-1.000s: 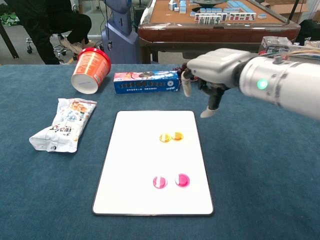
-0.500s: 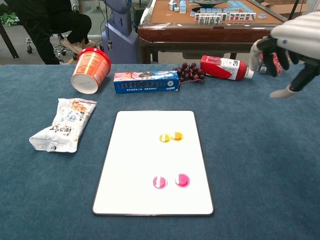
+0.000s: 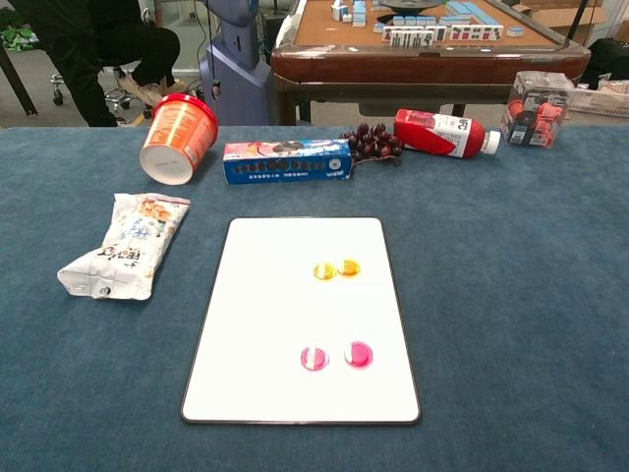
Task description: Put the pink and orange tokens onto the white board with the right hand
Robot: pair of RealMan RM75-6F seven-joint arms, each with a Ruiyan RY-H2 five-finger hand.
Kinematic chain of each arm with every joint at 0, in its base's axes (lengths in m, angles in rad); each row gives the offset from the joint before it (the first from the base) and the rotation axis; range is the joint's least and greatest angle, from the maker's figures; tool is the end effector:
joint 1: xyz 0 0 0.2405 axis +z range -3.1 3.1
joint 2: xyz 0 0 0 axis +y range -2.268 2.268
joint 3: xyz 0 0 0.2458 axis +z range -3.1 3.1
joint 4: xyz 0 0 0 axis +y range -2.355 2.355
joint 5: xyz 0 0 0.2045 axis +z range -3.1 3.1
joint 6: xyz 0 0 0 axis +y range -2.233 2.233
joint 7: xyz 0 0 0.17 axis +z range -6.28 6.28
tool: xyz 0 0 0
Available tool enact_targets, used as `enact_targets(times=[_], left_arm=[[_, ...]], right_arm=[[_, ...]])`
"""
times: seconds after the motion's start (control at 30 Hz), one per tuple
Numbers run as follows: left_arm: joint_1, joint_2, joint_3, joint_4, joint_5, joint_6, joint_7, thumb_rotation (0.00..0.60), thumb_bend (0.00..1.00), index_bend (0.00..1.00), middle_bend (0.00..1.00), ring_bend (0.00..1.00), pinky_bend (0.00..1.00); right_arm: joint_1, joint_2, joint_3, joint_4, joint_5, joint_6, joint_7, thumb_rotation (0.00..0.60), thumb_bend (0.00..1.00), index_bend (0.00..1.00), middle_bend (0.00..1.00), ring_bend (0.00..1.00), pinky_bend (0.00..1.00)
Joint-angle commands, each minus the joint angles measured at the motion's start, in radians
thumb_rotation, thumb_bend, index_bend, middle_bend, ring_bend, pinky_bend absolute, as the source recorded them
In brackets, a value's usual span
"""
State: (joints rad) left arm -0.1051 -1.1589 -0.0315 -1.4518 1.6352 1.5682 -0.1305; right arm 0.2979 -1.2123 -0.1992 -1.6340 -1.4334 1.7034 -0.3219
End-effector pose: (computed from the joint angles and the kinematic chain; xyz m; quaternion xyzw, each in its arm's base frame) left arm -0.2972 0.2083 0.1616 -0.6228 -0.3393 -0.4382 0.5523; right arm -0.2643 -0.2144 0.1318 0.6583 -0.2752 0.3558 0.6036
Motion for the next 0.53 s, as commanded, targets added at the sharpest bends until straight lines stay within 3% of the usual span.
enact_targets(times=[0.03,0.53], left_arm=[[-0.002,-0.003,0.003,0.001,0.002,-0.002,0.004,0.6,0.52,0.37,0.6,0.45,0.54],[-0.02,-0.024,0.005,0.008,-0.011,-0.031,0.024,0.6,0.52,0.37,0.6,0.45,0.54]], right_arm=[[-0.065,-0.019,0.011,0.063,-0.005,0.026,0.073,0.6,0.13,0.42,0.51,0.48,0.46],[-0.115,0.014,0.099,0.091,-0.026,-0.052,0.21,0.6,0.13,0.42,0.5,0.47,0.46]])
